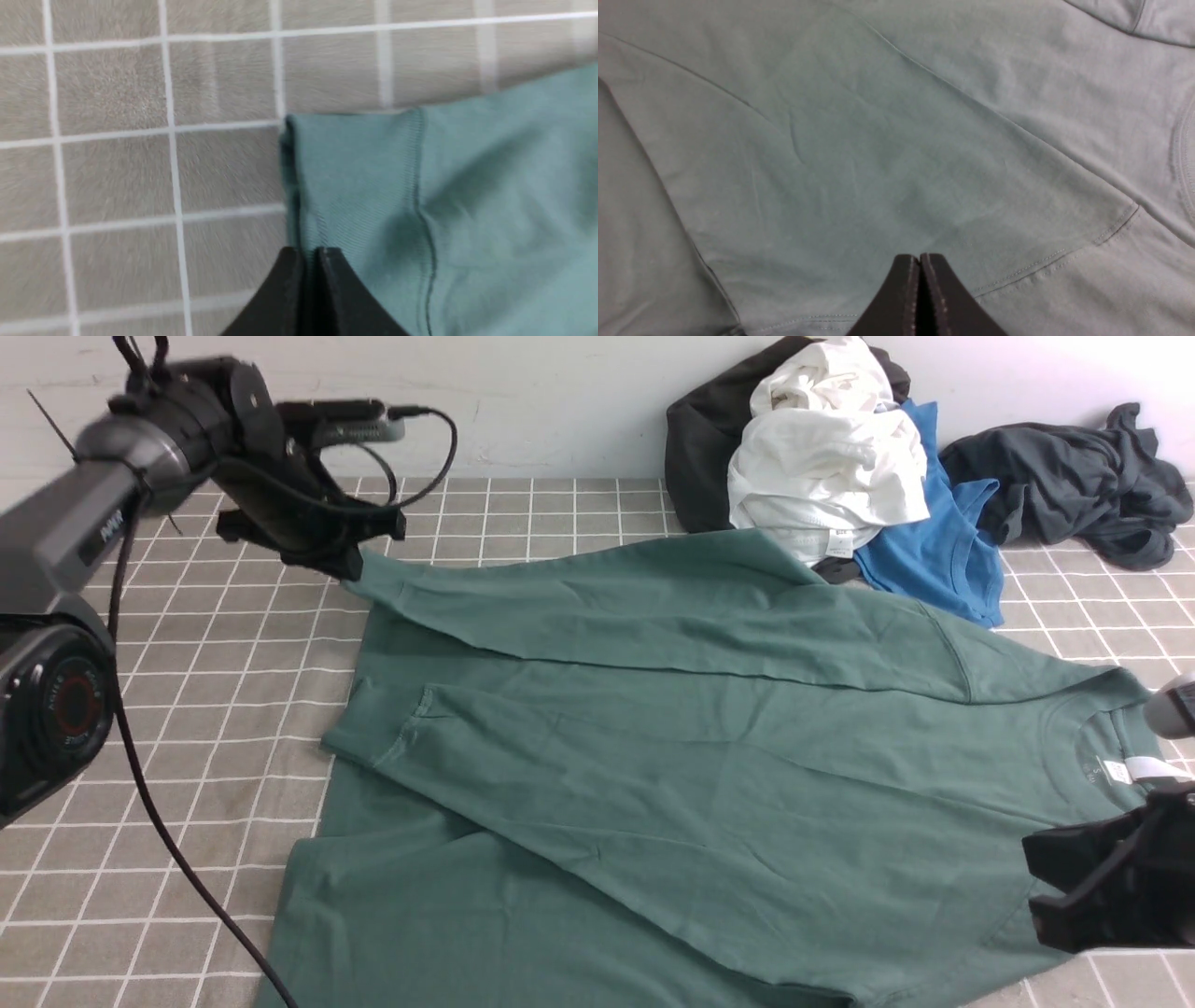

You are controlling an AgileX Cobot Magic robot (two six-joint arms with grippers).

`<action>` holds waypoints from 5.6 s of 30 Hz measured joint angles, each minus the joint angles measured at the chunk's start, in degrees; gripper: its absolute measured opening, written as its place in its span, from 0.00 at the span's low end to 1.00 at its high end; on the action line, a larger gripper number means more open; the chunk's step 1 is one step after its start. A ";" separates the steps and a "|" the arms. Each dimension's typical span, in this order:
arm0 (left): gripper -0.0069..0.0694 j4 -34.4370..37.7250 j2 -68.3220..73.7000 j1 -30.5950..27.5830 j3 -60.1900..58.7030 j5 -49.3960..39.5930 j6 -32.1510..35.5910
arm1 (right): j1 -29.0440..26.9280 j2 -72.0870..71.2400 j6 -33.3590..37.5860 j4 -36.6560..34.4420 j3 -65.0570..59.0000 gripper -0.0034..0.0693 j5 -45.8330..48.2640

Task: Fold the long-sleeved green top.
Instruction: Use the left arm to drag and drop the cuff onto the cuff closest to the left arm, then use both arms simultaneously to clamp the lower edge of the clothing fabric, then use both arms to drag the lower edge of the fabric forward and fold it over the upper edge

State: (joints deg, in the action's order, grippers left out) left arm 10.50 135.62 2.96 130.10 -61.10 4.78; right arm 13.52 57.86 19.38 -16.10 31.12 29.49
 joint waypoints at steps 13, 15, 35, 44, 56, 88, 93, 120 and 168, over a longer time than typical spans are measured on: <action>0.10 -0.94 -20.95 3.07 -19.35 -9.51 4.05 | 0.00 0.00 1.82 0.14 0.00 0.03 -0.42; 0.10 -1.07 -23.78 3.07 -27.18 -9.51 3.88 | 0.00 0.00 1.82 0.14 0.00 0.03 -0.42; 0.61 -8.16 -43.69 16.64 -67.19 -3.11 3.82 | 0.00 0.00 3.55 -3.86 0.00 0.03 3.82; 0.76 -21.66 -50.06 31.37 -93.35 13.92 23.38 | 0.00 0.00 13.23 -13.11 0.11 0.03 7.55; 0.23 -25.94 -49.73 32.41 -97.74 21.33 26.50 | 0.00 -0.63 22.77 -18.70 0.18 0.03 10.63; 0.08 -26.11 -73.41 36.73 -97.40 7.12 -1.59 | 0.00 8.24 17.20 29.37 3.45 0.54 17.66; 0.08 -26.04 -73.46 36.73 -97.40 7.18 -3.83 | 0.00 18.62 17.09 34.92 3.45 0.54 11.66; 0.08 -22.53 -82.13 36.73 -95.90 6.31 -11.54 | 0.30 25.41 -10.50 43.18 10.03 0.04 18.43; 0.53 -35.75 -10.66 4.61 -23.07 14.80 -19.82 | -5.31 63.49 -23.89 41.53 62.96 0.32 13.82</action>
State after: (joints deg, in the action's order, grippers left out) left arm -25.25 124.96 7.57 107.03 -46.30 -15.04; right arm 8.21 121.35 -4.50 25.43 94.08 43.31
